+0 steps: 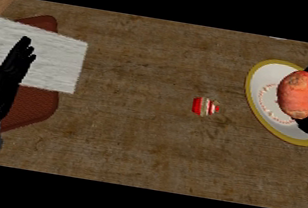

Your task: Pick the squash from the placemat and place it in the bowl

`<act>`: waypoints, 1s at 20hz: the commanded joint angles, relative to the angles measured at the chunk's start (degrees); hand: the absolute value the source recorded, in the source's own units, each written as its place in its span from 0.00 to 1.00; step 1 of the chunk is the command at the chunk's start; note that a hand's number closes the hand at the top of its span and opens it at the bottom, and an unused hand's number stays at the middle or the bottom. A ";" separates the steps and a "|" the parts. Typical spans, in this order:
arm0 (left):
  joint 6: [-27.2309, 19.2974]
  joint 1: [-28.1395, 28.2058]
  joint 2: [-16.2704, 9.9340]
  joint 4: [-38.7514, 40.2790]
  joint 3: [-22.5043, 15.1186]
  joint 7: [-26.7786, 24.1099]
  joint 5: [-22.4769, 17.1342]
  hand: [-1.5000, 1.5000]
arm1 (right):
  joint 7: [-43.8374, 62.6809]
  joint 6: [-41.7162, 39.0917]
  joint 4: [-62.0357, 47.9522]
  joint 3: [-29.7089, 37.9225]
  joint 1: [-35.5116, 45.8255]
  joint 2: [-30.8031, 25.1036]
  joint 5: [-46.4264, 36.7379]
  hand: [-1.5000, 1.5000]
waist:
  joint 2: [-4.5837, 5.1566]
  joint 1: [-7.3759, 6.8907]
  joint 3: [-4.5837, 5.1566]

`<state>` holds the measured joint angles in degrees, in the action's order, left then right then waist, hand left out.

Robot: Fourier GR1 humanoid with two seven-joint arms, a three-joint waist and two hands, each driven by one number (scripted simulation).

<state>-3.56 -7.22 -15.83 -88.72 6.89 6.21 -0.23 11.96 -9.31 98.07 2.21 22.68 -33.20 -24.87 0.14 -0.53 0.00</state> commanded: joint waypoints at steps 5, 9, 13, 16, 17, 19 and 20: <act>0.31 -3.45 0.26 2.25 0.06 1.49 0.89 0.50 | -16.56 6.12 -28.76 1.53 10.88 2.92 -4.90 1.00 | 0.27 -0.69 -0.03; 0.91 -3.08 0.41 1.49 0.65 1.32 0.51 0.50 | -23.83 6.12 -40.88 4.05 16.52 1.68 -5.15 1.00 | 0.16 -0.55 -0.02; 0.72 -3.54 0.79 -1.60 -0.88 3.10 1.01 0.50 | -18.63 6.19 -47.16 -2.68 15.54 -2.62 -16.15 1.00 | 0.78 -2.46 0.00; -0.33 -4.77 2.25 3.97 -0.92 -0.85 2.34 0.50 | -18.35 3.69 -57.61 1.50 20.48 0.11 -11.71 1.00 | 0.78 -1.22 -0.03; 2.00 -1.98 0.05 -0.32 -0.10 0.92 0.80 0.50 | -22.14 3.53 -61.58 2.79 20.01 -1.49 -11.13 0.00 | 0.70 -2.09 -0.10; 1.75 -4.67 0.24 1.49 0.77 1.06 0.23 0.50 | -26.57 3.66 -66.93 2.06 22.15 0.05 -11.91 0.00 | 0.71 -1.69 -0.09; -1.20 -2.51 3.55 -0.43 -2.74 0.98 3.48 0.50 | -29.49 3.38 -69.50 1.95 23.06 -0.83 -12.47 0.00 | 0.77 -2.02 -0.13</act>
<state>-3.07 -10.52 -14.39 -88.39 6.05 7.61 1.35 -11.59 -4.97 38.24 3.97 43.18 -33.49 -36.40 0.81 -2.31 -0.09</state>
